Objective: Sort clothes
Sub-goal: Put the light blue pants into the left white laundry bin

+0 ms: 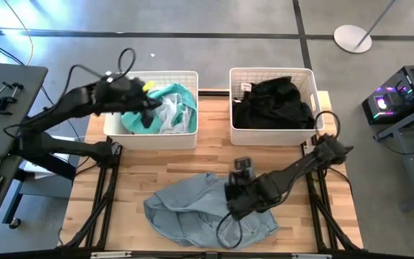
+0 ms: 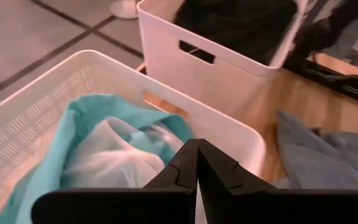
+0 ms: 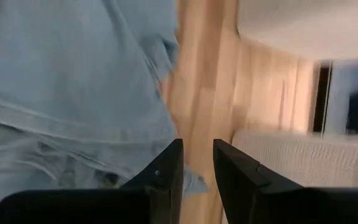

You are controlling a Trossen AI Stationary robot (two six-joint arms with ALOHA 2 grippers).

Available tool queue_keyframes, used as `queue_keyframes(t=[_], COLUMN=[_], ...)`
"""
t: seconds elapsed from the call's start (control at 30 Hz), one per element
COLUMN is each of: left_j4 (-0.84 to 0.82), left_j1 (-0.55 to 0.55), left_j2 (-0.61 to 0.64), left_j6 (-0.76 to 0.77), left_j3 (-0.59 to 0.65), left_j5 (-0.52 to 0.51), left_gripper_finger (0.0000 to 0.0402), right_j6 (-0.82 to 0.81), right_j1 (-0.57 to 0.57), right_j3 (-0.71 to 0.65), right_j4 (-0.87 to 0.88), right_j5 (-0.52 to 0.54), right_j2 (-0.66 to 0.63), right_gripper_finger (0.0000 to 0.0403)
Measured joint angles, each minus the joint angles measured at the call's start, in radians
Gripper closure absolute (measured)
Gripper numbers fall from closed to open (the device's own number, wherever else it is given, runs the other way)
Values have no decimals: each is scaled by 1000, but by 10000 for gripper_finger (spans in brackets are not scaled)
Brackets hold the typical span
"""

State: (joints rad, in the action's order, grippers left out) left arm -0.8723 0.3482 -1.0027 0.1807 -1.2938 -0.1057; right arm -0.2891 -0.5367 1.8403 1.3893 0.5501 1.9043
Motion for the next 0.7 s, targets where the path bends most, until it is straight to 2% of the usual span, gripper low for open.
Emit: queue_keyframes(t=[0.07,0.13,0.23,0.33,0.5,0.6,0.7], left_j4=[1,7,23,52,79,95,103], left_j1=[-68,-139,-246,-368,-563,-665,-753], left_j2=[51,96,142,153,93,42,-5], left_j6=[25,51,94,74,71,80,104], left_j3=[34,79,149,209,245,245,245], left_j5=[-39,-75,-150,-283,-473,-541,-565], left_gripper_finger=[401,401,401,401,401,401,401], right_j6=[-59,-95,-96,-96,-46,1,35], right_j1=[5,7,9,18,53,67,67], right_j3=[-176,-354,-582,-727,-817,-804,-766], right_j4=[-111,-316,-670,-1012,-1323,-1417,-1500], right_j5=[6,-15,-110,-215,-334,-393,-462], right_j2=[-74,-134,-196,-215,-181,-155,-117], right_gripper_finger=[325,325,325,323,286,238,181])
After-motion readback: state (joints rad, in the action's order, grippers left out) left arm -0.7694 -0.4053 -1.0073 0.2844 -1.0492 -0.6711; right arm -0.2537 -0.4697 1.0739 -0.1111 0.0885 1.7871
